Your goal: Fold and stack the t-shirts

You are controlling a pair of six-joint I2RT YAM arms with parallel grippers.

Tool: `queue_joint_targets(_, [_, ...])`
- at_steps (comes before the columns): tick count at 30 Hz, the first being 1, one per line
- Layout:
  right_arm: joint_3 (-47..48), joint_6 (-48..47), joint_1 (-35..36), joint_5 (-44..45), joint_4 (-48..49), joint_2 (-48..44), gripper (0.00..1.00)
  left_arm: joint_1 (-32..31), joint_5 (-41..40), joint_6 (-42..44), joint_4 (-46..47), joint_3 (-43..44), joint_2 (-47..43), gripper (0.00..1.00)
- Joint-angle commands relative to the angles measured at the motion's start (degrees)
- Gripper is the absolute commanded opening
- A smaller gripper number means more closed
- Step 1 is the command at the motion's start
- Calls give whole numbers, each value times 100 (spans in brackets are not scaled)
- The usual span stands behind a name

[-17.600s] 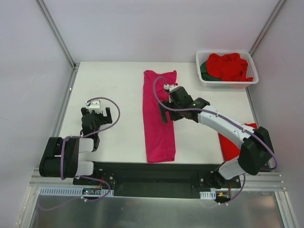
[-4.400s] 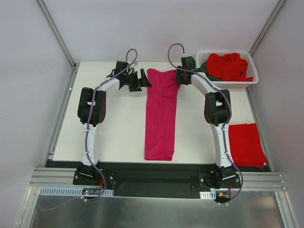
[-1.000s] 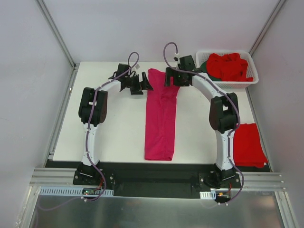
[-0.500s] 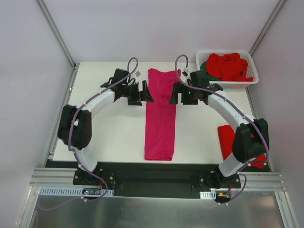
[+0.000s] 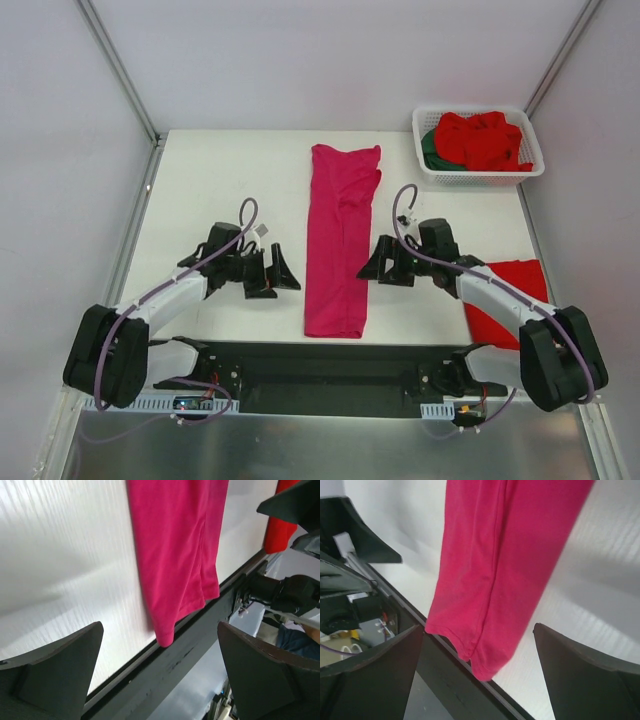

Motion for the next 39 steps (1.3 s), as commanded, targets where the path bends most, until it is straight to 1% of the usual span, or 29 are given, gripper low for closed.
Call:
queue_joint_targets(1, [-942,1040,-24,-707,2257,-208,96,4,415,-620,1269,-672,-729,99])
queue_joint_targets(2, [-1135,1398,-24,-760,2559,-181,96,13,450,-708,1394,-787,-774,99])
queue_joint_targets(3, [-1468,1524,-24,-787,2806,-164,96,13,442,-735,1491,-936,-810,99])
queue_joint_targets(4, [-1602,1647,-33,-796,3174,-172,96,4,502,-744,1587,-972,-810,99])
queue_joint_targets(7, [-1927,1788,20,-743,3256,-408,96,-22,582,-709,1641,-981,-775,99])
queue_joint_targets(10, [-2331,1797,46,-594,3099,-847,96,-84,661,-709,1729,-1078,-696,99])
queue_joint_targets(13, [-2613,1911,55,-550,3107,-1173,96,-206,758,-884,2027,-1253,-573,99])
queue_joint_targets(17, [-2824,2131,99,-567,3089,-1481,96,-417,767,-1104,2361,-1490,-432,99])
queue_joint_targets(20, [-2956,2403,160,-602,3001,-1639,96,-514,766,-1166,2327,-1588,-511,99])
queue_joint_targets(23, [-2931,2615,371,-594,2774,-1867,96,-611,863,-1149,1897,-1500,-660,99])
queue_joint_targets(24, [-2913,2667,554,-481,2547,-1947,96,-663,846,-1148,1713,-1517,-765,99])
queue_joint_targets(28, [-2913,2825,1004,-67,2079,-2307,96,-812,784,-1236,1571,-1605,-915,99])
queue_joint_targets(33, [-3141,3115,1417,284,1947,-2510,96,-1103,512,-1342,1580,-1719,-1021,99])
queue_joint_targets(37, [-3448,3133,1444,338,1912,-2694,96,-1226,380,-1386,1658,-1807,-960,99])
queue_joint_targets(39, [-3510,3090,1444,426,1798,-2782,96,-1235,424,-1464,1983,-1939,-863,99])
